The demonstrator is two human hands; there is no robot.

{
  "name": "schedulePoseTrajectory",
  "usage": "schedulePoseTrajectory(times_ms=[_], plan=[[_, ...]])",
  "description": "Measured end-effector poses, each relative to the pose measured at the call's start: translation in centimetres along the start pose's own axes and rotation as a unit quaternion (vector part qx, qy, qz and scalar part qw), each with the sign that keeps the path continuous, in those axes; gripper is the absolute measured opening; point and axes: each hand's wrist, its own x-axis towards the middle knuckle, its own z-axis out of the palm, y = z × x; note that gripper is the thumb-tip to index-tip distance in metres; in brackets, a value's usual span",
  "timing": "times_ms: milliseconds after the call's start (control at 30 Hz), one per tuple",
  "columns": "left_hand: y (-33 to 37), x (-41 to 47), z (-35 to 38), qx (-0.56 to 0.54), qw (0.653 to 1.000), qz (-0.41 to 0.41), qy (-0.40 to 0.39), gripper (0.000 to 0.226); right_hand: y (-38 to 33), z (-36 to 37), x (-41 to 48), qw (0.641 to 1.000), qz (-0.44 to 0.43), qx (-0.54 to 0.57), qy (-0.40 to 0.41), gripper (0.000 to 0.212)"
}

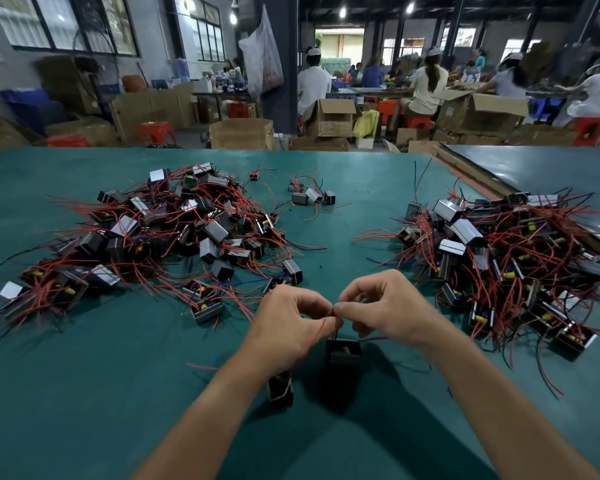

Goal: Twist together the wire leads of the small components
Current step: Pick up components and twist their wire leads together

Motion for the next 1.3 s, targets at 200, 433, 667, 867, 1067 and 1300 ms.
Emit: schedulePoseTrajectory(times_ms=[200, 433, 667, 867, 1067, 1300], plan=[[0.4, -0.1, 0.3, -0.011, 0.999, -0.03, 0.002, 0.019, -0.3, -0.1, -0.1, 1.0, 0.007, 0.023, -0.008, 0.019], [1.3, -0.2, 0.2, -0.123, 0.989, -0.077, -0.029, 0.021, -0.6, -0.6, -0.3, 0.998, 0.021, 0.058, -0.029, 0.015], [1.8, -0.4, -0.4, -0.176, 0.976, -0.118, -0.044, 0.008, -0.7, -0.4, -0.4, 0.998, 0.018, 0.055, -0.009, 0.015], [2.0, -0.4, -0.7, -0.201, 0.971, -0.124, -0.032, 0.006, -0.9, -0.8, -0.7, 0.998, -0.022, 0.051, -0.01, 0.012], [2.0, -0.4, -0.9, -0.196, 0.97, -0.132, -0.06, 0.009, -0.5, -1.5, -0.5, 0.996, -0.055, 0.043, -0.046, 0.011], [1.8, -0.7, -1.6, -0.207, 0.955, -0.15, -0.15, 0.012, -0.1, -2.4, -0.7, 0.991, -0.073, 0.034, -0.107, 0.015]])
